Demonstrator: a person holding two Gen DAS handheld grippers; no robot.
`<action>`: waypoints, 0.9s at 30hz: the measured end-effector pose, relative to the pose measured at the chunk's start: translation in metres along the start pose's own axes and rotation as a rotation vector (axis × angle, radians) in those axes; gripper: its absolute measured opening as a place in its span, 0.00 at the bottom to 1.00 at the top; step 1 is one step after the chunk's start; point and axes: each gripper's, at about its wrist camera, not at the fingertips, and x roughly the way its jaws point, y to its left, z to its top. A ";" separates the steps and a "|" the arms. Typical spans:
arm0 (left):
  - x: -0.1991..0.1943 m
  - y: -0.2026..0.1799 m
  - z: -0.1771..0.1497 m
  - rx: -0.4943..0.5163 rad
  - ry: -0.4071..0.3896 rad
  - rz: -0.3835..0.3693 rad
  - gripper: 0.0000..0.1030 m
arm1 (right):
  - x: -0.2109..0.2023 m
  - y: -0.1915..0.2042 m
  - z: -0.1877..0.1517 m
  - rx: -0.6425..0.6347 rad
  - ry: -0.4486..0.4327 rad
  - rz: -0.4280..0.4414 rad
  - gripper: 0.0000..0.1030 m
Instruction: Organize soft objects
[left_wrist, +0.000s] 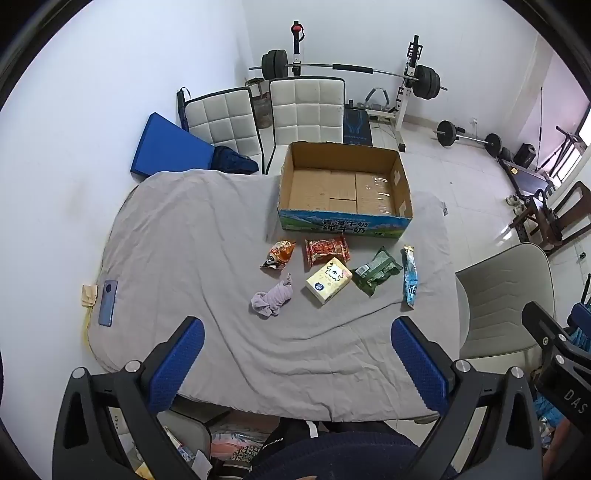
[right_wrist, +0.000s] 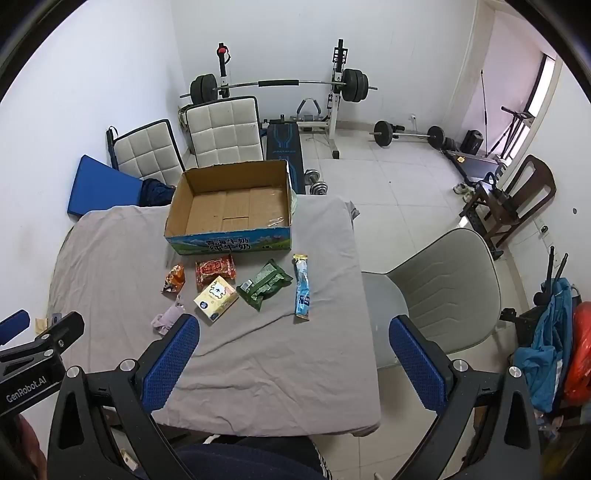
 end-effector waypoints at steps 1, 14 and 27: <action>0.001 -0.001 0.000 0.001 0.000 -0.002 1.00 | 0.000 0.000 0.000 -0.004 0.012 -0.010 1.00; -0.006 -0.017 0.001 0.041 -0.021 -0.011 1.00 | 0.004 -0.002 -0.008 0.003 0.012 -0.022 1.00; -0.010 -0.018 0.001 0.040 -0.037 -0.017 1.00 | -0.003 -0.005 -0.005 0.009 0.006 -0.022 1.00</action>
